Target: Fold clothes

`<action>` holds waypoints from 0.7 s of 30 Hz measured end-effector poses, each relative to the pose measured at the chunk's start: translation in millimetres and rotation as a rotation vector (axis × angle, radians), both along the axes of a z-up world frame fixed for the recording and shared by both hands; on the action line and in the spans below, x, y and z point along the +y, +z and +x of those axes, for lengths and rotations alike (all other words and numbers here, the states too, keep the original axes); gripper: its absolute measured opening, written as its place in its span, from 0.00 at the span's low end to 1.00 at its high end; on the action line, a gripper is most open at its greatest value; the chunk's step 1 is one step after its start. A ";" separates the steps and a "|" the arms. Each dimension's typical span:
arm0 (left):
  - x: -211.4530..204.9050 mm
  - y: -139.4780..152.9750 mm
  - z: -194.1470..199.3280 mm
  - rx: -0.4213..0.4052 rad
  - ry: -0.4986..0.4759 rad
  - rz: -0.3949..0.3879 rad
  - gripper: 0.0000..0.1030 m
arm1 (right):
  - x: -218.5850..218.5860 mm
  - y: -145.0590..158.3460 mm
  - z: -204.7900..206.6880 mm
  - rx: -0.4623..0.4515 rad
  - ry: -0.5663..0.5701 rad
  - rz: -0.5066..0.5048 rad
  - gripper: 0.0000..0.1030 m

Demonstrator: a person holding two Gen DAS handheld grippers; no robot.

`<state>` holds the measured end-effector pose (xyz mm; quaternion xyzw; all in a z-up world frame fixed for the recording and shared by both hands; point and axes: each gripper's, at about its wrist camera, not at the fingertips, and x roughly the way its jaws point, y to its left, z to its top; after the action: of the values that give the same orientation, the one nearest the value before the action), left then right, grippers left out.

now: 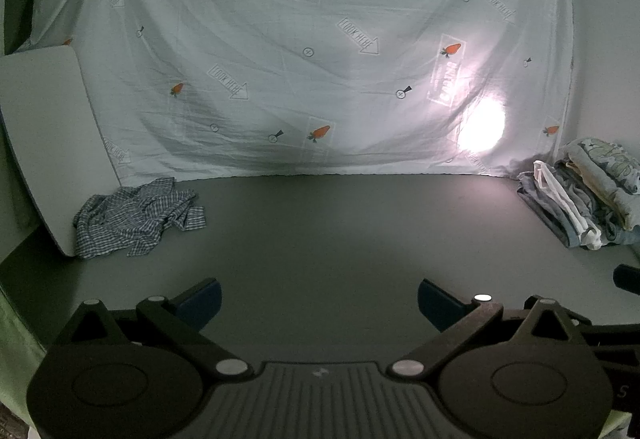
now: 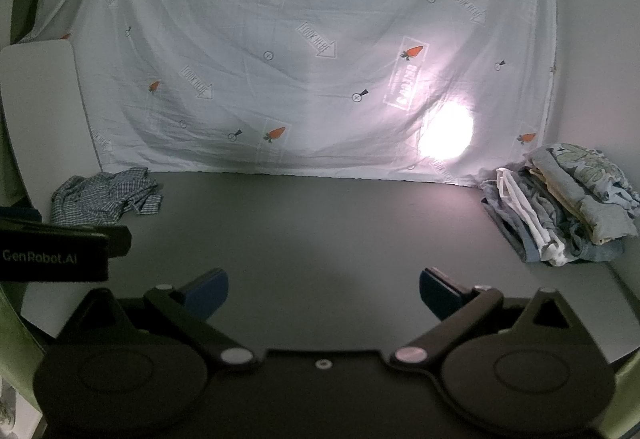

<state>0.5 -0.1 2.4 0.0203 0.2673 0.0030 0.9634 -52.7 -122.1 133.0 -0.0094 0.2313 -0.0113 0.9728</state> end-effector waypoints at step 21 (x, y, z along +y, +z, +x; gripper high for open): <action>-3.1 1.6 3.9 0.000 -0.009 0.003 1.00 | -6.1 1.9 4.2 -0.003 0.000 0.000 1.00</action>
<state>4.4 -3.2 4.0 0.0231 0.2670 -0.0008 0.9634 -48.4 -128.2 134.9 -0.0092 0.2300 -0.0112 0.9731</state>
